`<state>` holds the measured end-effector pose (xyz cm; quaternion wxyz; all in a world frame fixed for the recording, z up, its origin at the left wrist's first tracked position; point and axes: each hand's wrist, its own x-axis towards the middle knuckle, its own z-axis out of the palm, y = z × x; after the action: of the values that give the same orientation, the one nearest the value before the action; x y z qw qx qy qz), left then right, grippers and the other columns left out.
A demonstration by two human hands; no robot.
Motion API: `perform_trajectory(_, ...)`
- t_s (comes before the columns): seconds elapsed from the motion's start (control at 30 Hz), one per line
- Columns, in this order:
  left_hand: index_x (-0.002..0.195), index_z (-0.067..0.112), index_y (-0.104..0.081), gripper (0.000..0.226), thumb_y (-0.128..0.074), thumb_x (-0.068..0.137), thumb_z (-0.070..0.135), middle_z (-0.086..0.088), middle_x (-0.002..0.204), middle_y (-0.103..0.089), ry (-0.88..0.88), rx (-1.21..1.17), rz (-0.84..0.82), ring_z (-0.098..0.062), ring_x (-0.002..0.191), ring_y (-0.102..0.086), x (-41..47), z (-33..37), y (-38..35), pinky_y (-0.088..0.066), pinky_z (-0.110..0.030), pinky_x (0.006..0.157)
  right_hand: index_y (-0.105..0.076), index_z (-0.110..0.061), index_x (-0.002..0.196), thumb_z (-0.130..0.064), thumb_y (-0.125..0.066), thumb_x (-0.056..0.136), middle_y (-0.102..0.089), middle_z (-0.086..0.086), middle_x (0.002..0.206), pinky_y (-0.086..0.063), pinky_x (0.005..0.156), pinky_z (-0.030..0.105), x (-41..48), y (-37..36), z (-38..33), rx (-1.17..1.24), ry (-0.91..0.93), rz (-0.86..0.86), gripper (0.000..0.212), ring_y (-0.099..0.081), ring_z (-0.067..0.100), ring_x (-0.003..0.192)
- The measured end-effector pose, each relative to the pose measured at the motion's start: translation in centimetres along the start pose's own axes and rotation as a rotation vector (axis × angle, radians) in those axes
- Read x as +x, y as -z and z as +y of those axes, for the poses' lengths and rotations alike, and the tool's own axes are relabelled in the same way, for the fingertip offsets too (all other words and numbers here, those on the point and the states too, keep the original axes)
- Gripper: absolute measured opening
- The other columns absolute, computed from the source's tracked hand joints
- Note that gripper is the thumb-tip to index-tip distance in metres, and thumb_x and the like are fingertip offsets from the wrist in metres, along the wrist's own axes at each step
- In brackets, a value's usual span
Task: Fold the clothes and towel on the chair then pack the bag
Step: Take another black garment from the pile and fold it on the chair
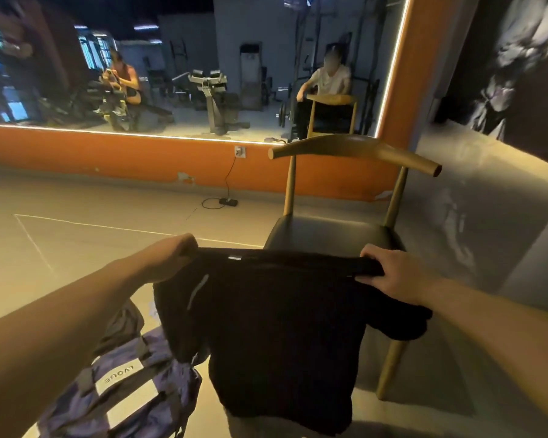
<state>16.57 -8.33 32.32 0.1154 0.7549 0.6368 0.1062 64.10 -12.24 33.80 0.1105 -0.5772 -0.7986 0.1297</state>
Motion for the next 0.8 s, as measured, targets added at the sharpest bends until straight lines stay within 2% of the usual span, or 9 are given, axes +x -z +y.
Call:
perform_trajectory(0.1, 0.106, 0.023, -0.057, 0.038, -0.075, 0.086, 0.05, 0.004, 0.096, -0.066, -0.076, -0.024, -0.011, -0.014, 0.085, -0.063, -1.0, 2.0, 1.9, -0.051, -0.025, 0.068, -0.052, -0.037, 0.09, -0.023, -0.062, 0.098, -0.062, -0.003, 0.081, -0.052, 0.074, 0.044, -0.4, 1.1, 1.9, 0.167, -0.061, 0.088, 0.019, -0.062, 0.015, 0.077)
perform_trajectory(0.17, 0.109, 0.023, -0.055, 0.048, -0.081, 0.078, 0.049, 0.006, 0.095, -0.065, -0.111, -0.037, -0.034, -0.013, 0.085, -0.065, -1.6, 3.1, 3.1, -0.054, -0.026, 0.069, -0.053, -0.041, 0.087, -0.02, -0.061, 0.098, -0.061, 0.0, 0.083, -0.048, 0.072, 0.041, -0.7, 2.0, 2.7, 0.207, -0.09, 0.119, 0.025, -0.061, 0.016, 0.078)
perform_trajectory(0.27, 0.108, 0.022, -0.056, 0.039, -0.083, 0.082, 0.032, 0.003, 0.099, -0.065, -0.102, -0.072, 0.04, -0.021, 0.084, -0.065, -1.5, 3.6, 4.1, -0.057, -0.034, 0.072, -0.054, -0.029, 0.093, -0.022, -0.063, 0.097, -0.061, 0.009, 0.088, -0.048, 0.07, 0.04, -1.1, 3.2, 3.4, 0.293, -0.166, 0.11, 0.012, -0.06, 0.025, 0.079)
perform_trajectory(0.33, 0.104, 0.017, -0.061, 0.023, -0.078, 0.088, 0.017, -0.004, 0.097, -0.066, -0.068, -0.28, 0.029, -0.027, 0.084, -0.065, -0.9, 3.5, 4.4, -0.057, -0.038, 0.073, -0.059, -0.017, 0.096, -0.024, -0.065, 0.097, -0.064, 0.014, 0.088, -0.047, 0.069, 0.037, -1.1, 4.0, 3.8, 0.35, -0.181, 0.077, 0.009, -0.062, 0.029, 0.079)
perform_trajectory(0.4, 0.099, 0.013, -0.068, 0.003, -0.068, 0.096, 0.012, -0.007, 0.092, -0.069, -0.004, -0.453, -0.006, -0.026, 0.085, -0.065, 0.1, 3.7, 4.8, -0.052, -0.036, 0.076, -0.067, -0.009, 0.096, -0.026, -0.064, 0.098, -0.066, 0.016, 0.086, -0.045, 0.069, 0.036, -0.6, 4.8, 4.4, 0.455, -0.2, 0.066, 0.018, -0.063, 0.031, 0.079)
perform_trajectory(0.53, 0.113, 0.001, -0.068, 0.027, -0.046, 0.106, 0.015, -0.017, 0.106, -0.074, 0.142, -0.764, -0.126, -0.033, 0.107, -0.066, 4.2, 4.8, 5.0, -0.043, -0.047, 0.104, -0.073, -0.01, 0.106, -0.024, -0.063, 0.099, -0.071, 0.012, 0.088, -0.048, 0.073, 0.035, 1.8, 7.1, 6.0, 0.78, -0.39, 0.112, 0.018, -0.067, 0.029, 0.085)
perform_trajectory(0.6, 0.113, 0.003, -0.066, 0.031, -0.043, 0.107, 0.022, -0.015, 0.108, -0.071, 0.171, -0.738, -0.132, -0.033, 0.109, -0.063, 7.2, 6.1, 4.9, -0.04, -0.047, 0.103, -0.072, -0.011, 0.109, -0.02, -0.063, 0.099, -0.075, 0.012, 0.094, -0.052, 0.076, 0.036, 3.4, 8.4, 6.6, 0.894, -0.457, 0.186, 0.016, -0.072, 0.028, 0.085)
perform_trajectory(0.7, 0.115, 0.004, -0.071, 0.029, -0.058, 0.102, 0.025, -0.014, 0.117, -0.069, 0.202, -0.508, -0.023, -0.032, 0.111, -0.061, 12.5, 7.9, 3.6, -0.046, -0.044, 0.1, -0.069, -0.013, 0.098, -0.009, -0.053, 0.102, -0.074, 0.008, 0.085, -0.054, 0.07, 0.032, 6.6, 9.1, 8.4, 1.052, -0.508, 0.294, 0.018, -0.072, 0.017, 0.068)
perform_trajectory(0.8, 0.102, 0.009, -0.071, 0.016, -0.066, 0.097, 0.024, -0.01, 0.102, -0.069, 0.223, -0.313, 0.115, -0.032, 0.099, -0.066, 17.4, 9.6, 1.7, -0.056, -0.042, 0.092, -0.067, -0.017, 0.096, -0.005, -0.046, 0.103, -0.071, 0.005, 0.091, -0.053, 0.063, 0.027, 10.7, 8.8, 9.9, 1.121, -0.621, 0.365, 0.025, -0.066, 0.015, 0.074)
